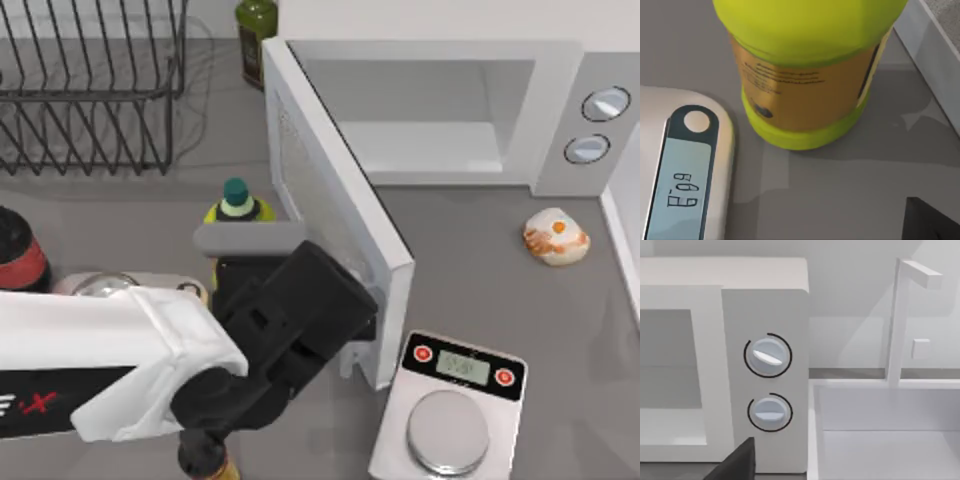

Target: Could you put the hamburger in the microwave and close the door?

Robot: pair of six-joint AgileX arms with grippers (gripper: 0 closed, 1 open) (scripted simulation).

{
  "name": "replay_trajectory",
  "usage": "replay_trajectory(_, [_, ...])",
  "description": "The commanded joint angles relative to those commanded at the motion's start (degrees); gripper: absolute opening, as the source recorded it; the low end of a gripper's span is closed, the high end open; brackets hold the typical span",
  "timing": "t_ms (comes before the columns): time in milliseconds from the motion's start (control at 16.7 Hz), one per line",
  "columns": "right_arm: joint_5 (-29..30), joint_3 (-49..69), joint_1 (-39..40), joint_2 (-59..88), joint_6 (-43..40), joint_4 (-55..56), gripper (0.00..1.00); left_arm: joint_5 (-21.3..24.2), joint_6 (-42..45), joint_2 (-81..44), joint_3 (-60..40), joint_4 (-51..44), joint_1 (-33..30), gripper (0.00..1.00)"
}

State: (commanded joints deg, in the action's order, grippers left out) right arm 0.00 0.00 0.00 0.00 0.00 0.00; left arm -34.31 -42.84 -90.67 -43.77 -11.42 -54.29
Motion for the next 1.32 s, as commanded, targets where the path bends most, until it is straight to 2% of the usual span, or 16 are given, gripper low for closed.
replay_trajectory(180, [0.00, 0.00, 0.00, 0.00, 0.00, 0.00, 1.00, -0.40, -1.14, -2.28, -2.30, -1.43, -1.67, 0.00])
replay_trajectory(660, [0.00, 0.00, 0.00, 0.00, 0.00, 0.00, 1.00, -4.29, -10.16, -17.27, -21.78, -10.47, -9.44, 0.00])
replay_trajectory(900, [0.00, 0.00, 0.00, 0.00, 0.00, 0.00, 1.00, -4.53, -10.61, -17.93, -22.50, -10.90, -9.83, 0.00])
replay_trajectory(960, [0.00, 0.00, 0.00, 0.00, 0.00, 0.00, 1.00, -5.17, -10.25, -17.34, -22.79, -11.64, -7.74, 0.00])
replay_trajectory(1080, [0.00, 0.00, 0.00, 0.00, 0.00, 0.00, 1.00, -5.28, -10.49, -17.81, -23.54, -11.99, -7.90, 0.00])
replay_trajectory(1320, [0.00, 0.00, 0.00, 0.00, 0.00, 0.00, 1.00, -6.24, -12.33, -22.34, -30.22, -15.39, -9.55, 0.00])
